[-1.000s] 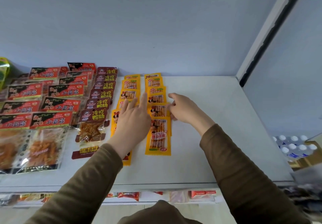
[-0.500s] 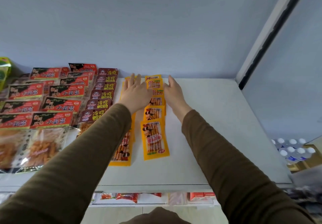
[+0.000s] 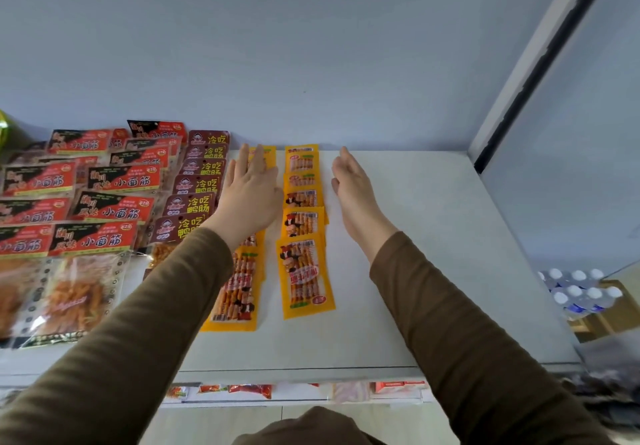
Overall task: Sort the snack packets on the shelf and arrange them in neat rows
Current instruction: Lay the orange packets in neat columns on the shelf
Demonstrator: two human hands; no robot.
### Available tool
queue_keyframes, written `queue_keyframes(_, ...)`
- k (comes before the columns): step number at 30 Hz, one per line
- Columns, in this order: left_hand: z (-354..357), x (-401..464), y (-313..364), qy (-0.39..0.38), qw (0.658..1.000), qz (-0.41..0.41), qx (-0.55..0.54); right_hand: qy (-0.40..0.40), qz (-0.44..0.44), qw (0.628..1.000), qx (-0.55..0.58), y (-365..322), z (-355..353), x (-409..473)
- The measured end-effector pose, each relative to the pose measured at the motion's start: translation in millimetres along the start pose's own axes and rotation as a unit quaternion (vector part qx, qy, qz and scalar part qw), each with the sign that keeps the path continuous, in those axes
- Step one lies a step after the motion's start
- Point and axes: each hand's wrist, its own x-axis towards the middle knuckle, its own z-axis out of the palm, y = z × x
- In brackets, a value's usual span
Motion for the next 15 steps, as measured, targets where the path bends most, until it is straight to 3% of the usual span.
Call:
queue_keyframes(5,5,-18,17,-0.051,0.999,0.009,0.004,-0.041,-0.016,0.998,-0.034,-2,20,-24)
queue_keyframes(11,-15,-69,6,0.032,0.999,0.021,-0.024,-0.008,-0.019,0.999,-0.05,-5,-8,-49)
queue_keyframes(15,-21,-132,25,-0.035,0.997,0.062,0.026,-0.037,-0.017,0.998,-0.047,5,-15,-75)
